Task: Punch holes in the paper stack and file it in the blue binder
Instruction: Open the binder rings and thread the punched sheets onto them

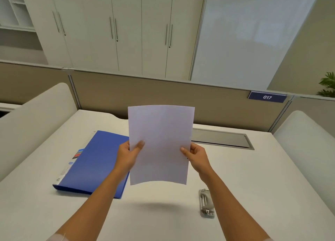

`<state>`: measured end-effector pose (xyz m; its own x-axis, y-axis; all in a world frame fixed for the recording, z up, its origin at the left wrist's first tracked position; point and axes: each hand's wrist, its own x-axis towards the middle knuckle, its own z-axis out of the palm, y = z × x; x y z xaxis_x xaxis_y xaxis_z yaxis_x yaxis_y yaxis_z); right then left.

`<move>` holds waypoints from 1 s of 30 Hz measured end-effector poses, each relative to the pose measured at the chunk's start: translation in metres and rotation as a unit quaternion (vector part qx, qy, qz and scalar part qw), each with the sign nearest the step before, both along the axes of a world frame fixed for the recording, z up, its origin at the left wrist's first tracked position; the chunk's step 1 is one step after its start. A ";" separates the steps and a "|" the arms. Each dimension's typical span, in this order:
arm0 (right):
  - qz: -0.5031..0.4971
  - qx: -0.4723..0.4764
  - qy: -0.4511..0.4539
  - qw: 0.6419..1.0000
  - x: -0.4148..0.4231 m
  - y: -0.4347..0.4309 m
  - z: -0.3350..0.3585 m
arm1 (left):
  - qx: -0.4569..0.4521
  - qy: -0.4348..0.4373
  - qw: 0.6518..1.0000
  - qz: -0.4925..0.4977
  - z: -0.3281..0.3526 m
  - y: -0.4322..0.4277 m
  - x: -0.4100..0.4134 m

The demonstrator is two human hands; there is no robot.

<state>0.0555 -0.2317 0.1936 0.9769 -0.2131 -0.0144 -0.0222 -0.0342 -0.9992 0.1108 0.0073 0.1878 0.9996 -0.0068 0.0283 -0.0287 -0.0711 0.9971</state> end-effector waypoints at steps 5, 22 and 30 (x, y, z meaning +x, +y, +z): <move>-0.034 0.001 -0.003 0.999 -0.001 0.007 -0.009 | -0.020 0.014 0.999 -0.028 -0.017 0.002 -0.006; -0.095 -0.038 0.075 0.992 -0.018 0.023 -0.061 | 0.038 0.056 0.998 -0.010 -0.073 -0.001 -0.019; -0.078 -0.076 0.047 0.993 -0.020 0.018 -0.061 | 0.044 0.048 0.997 -0.034 -0.067 0.010 -0.012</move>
